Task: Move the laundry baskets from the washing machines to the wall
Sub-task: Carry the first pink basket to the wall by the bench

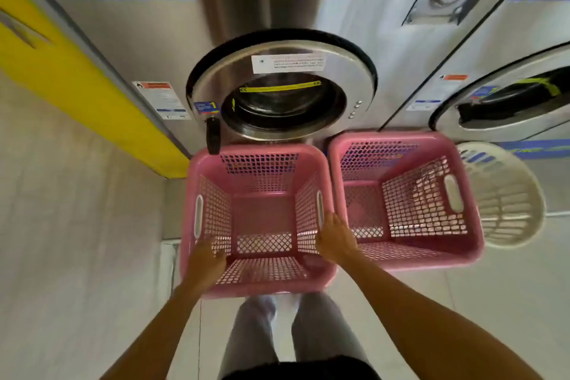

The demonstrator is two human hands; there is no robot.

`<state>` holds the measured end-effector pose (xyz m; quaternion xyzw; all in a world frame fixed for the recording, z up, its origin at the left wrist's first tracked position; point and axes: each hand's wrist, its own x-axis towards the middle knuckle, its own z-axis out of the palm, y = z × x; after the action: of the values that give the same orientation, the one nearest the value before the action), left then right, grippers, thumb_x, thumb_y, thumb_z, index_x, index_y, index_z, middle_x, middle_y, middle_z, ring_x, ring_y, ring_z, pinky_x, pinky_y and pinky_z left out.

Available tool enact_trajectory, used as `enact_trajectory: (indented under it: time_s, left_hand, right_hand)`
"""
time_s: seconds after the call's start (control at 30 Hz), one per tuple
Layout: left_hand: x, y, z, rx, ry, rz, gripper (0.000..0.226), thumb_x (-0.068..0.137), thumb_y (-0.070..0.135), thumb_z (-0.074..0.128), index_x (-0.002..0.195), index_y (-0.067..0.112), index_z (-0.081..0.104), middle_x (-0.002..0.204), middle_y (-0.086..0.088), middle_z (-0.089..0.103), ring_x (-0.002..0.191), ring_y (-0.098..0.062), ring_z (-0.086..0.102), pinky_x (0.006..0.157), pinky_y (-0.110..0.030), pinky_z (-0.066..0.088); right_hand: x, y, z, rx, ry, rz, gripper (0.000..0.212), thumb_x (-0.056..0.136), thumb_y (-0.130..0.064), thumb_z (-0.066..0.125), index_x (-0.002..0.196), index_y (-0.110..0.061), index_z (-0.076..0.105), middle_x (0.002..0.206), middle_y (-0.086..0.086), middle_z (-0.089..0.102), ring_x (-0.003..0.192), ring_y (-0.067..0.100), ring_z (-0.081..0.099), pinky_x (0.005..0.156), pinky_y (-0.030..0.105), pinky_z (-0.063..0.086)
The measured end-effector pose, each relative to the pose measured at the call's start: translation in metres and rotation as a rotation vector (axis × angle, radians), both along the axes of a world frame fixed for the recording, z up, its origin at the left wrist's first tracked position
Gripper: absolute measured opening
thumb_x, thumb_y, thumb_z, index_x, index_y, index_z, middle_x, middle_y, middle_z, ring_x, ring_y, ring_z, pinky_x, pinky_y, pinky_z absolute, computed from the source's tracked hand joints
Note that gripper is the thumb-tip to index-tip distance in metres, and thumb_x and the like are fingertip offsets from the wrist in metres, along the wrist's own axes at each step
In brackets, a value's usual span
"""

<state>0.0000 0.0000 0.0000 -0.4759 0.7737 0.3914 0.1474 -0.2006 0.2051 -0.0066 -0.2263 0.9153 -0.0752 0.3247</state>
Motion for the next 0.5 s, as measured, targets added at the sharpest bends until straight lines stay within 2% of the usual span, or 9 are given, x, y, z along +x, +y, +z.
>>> enact_trajectory:
  time_s: [0.07,0.13,0.23,0.33,0.4,0.5]
  left_hand:
    - [-0.001,-0.015,-0.009,-0.065,0.028,0.030,0.046,0.091,0.012,0.056,0.136,0.011,0.048,0.132,-0.016,0.052,0.120,-0.036,0.055,0.099,-0.049,0.051]
    - [-0.001,-0.027,-0.018,-0.121,-0.023,0.032,0.051,0.086,0.010,0.060,0.134,0.008,0.045,0.131,-0.019,0.047,0.117,-0.042,0.054,0.097,-0.055,0.050]
    - [-0.007,-0.044,-0.039,-0.247,-0.073,-0.007,0.056,0.077,0.006,0.064,0.129,-0.001,0.045,0.130,-0.025,0.048,0.114,-0.048,0.050,0.094,-0.058,0.047]
    - [-0.022,-0.055,-0.053,-0.312,-0.059,0.021,0.067,0.074,0.003,0.066,0.135,-0.001,0.038,0.129,-0.030,0.047,0.116,-0.050,0.045,0.099,-0.057,0.039]
    - [-0.029,-0.060,-0.058,-0.339,-0.062,0.055,0.077,0.074,0.004,0.067,0.143,0.007,0.032,0.132,-0.031,0.042,0.117,-0.050,0.043,0.097,-0.056,0.040]
    - [-0.036,-0.065,-0.065,-0.299,-0.119,0.167,0.088,0.075,0.005,0.067,0.149,0.024,0.022,0.142,-0.024,0.030,0.120,-0.047,0.040,0.095,-0.059,0.045]
  right_hand:
    - [-0.006,-0.006,-0.005,-0.043,0.019,-0.103,0.063,0.092,-0.009,0.055,0.149,0.001,0.030,0.144,0.018,0.050,0.133,0.038,0.049,0.107,0.049,0.048]
    - [-0.010,-0.008,-0.011,-0.032,0.054,-0.163,0.059,0.090,-0.007,0.055,0.145,-0.002,0.032,0.137,0.016,0.055,0.126,0.038,0.054,0.102,0.050,0.050]
    - [-0.013,-0.012,-0.029,-0.017,0.114,-0.216,0.050,0.087,-0.009,0.055,0.134,-0.006,0.039,0.123,0.012,0.062,0.115,0.037,0.061,0.098,0.056,0.050]
    - [-0.016,-0.021,-0.043,-0.026,0.162,-0.305,0.054,0.083,-0.009,0.054,0.135,-0.011,0.039,0.125,0.014,0.058,0.113,0.038,0.057,0.097,0.056,0.048]
    - [-0.013,-0.028,-0.051,-0.044,0.198,-0.342,0.064,0.084,-0.011,0.056,0.144,-0.020,0.034,0.133,0.017,0.049,0.115,0.039,0.053,0.098,0.056,0.048]
    - [-0.007,-0.028,-0.061,-0.080,0.297,-0.307,0.079,0.083,-0.007,0.057,0.154,-0.025,0.027,0.129,0.022,0.044,0.106,0.038,0.053,0.090,0.050,0.053]
